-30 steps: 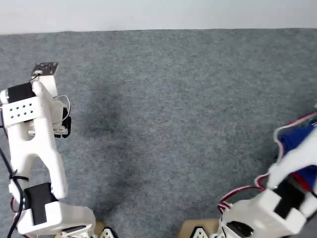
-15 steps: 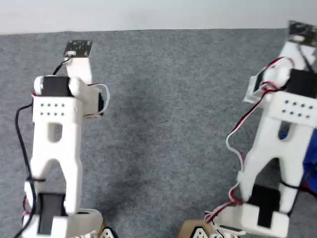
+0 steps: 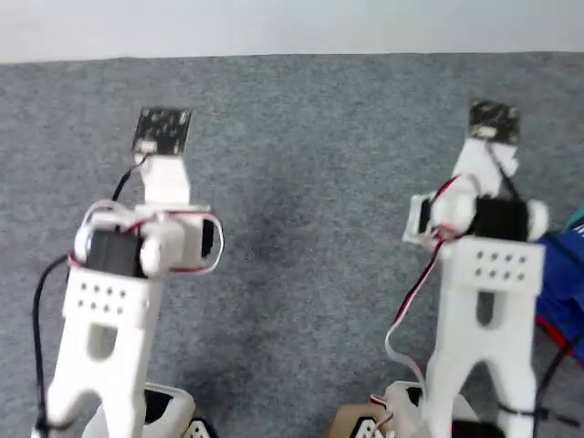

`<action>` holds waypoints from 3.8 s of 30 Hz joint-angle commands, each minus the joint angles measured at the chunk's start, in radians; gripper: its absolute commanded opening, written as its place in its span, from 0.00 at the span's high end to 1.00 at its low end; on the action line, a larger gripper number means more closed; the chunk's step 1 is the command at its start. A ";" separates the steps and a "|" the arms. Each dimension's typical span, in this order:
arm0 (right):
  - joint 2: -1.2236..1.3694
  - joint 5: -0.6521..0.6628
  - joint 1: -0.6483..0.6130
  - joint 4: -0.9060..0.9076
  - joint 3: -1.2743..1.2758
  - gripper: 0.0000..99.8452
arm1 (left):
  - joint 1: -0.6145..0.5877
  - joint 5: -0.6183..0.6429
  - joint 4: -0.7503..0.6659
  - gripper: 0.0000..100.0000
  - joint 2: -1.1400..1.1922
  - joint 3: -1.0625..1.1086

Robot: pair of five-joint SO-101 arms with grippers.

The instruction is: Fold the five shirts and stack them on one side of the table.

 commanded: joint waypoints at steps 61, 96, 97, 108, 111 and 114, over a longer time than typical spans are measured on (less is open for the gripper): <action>-1.300 0.097 -0.213 -0.199 1.375 0.99 | 0.006 -0.209 -0.146 1.00 -1.172 1.181; -1.300 0.097 -0.214 -0.199 1.375 0.99 | -0.117 -0.209 -0.146 1.00 -1.172 1.181; -1.300 0.097 -0.214 -0.199 1.375 0.99 | -0.117 -0.209 -0.146 1.00 -1.172 1.181; -1.300 0.097 -0.214 -0.199 1.375 0.99 | -0.117 -0.209 -0.146 1.00 -1.172 1.181; -1.300 0.097 -0.214 -0.199 1.375 0.99 | -0.117 -0.209 -0.146 1.00 -1.172 1.181; -1.300 0.097 -0.214 -0.199 1.375 0.99 | -0.117 -0.209 -0.146 1.00 -1.172 1.181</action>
